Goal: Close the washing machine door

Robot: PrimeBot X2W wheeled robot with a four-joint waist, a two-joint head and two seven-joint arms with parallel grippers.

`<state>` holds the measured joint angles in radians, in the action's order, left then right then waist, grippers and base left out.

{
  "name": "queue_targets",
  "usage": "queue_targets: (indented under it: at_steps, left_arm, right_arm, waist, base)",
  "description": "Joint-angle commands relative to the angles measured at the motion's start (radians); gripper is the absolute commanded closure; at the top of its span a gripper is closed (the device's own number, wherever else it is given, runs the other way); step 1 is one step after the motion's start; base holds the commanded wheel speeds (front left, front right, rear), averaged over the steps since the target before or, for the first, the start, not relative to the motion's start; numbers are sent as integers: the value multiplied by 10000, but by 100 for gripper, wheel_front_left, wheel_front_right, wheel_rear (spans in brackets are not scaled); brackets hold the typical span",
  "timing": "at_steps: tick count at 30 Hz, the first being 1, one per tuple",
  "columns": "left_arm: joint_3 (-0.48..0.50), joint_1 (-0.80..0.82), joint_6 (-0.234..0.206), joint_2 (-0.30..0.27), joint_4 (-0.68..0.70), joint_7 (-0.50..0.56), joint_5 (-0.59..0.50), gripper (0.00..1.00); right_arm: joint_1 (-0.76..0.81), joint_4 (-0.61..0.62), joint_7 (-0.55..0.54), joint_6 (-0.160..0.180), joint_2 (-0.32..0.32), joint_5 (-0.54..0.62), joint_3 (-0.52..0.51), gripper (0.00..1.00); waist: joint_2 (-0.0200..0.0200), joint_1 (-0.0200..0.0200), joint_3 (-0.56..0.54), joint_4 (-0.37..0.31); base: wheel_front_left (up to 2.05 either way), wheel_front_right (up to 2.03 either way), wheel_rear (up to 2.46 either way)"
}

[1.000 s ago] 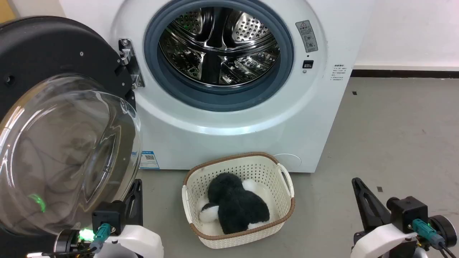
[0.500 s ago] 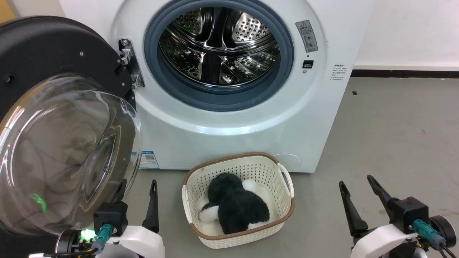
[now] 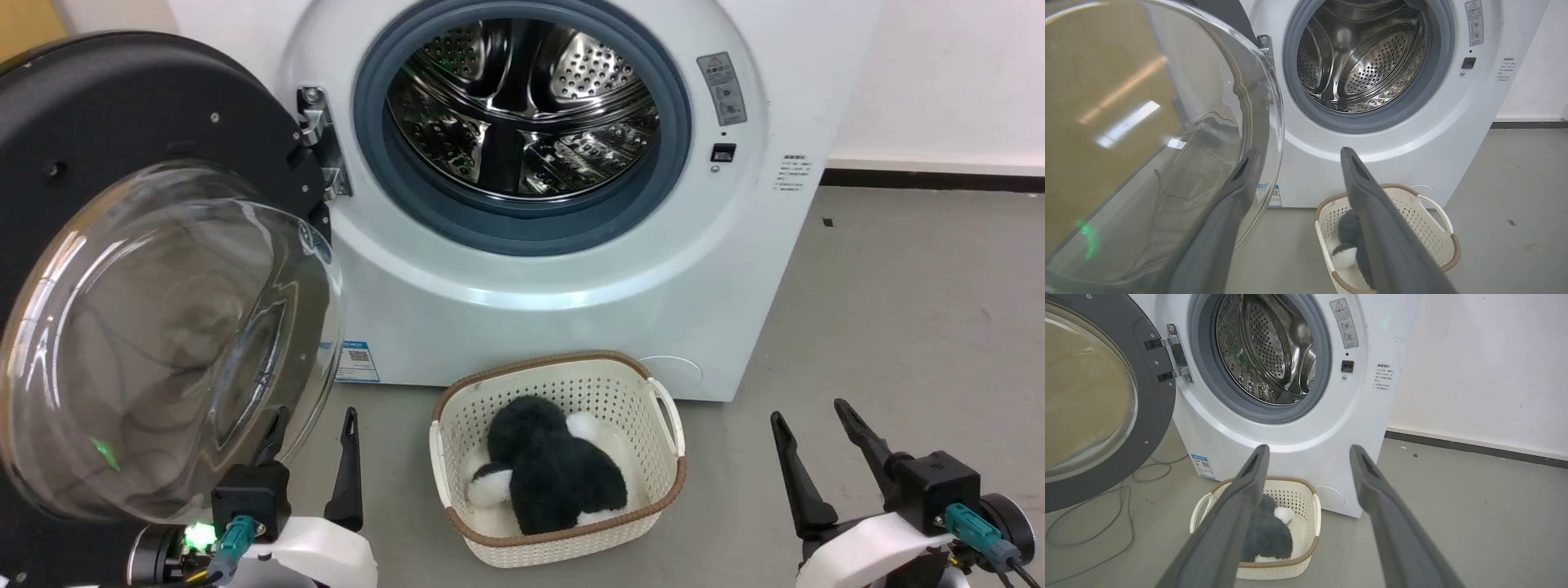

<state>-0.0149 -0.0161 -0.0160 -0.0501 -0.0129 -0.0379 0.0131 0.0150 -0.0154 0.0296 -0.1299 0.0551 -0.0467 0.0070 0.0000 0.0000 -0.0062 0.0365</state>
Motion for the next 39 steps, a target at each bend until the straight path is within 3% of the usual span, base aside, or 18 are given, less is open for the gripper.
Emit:
queue_targets:
  at_steps: [1,39]
  left_arm:
    - [-2,-32,-88,-15,-24,-117,91,0]
    - [-205,-266,-371,-85,-79,-911,337,0]
  right_arm:
    - [27,-20,92,-1,-9,-161,35,0]
    - [92,-276,725,-4,-24,-1029,504,0]
  waist:
    - [0,0,-19,91]
    - [0,0,-181,2066]
  base:
    - [0,0,0]
    - [0,0,0]
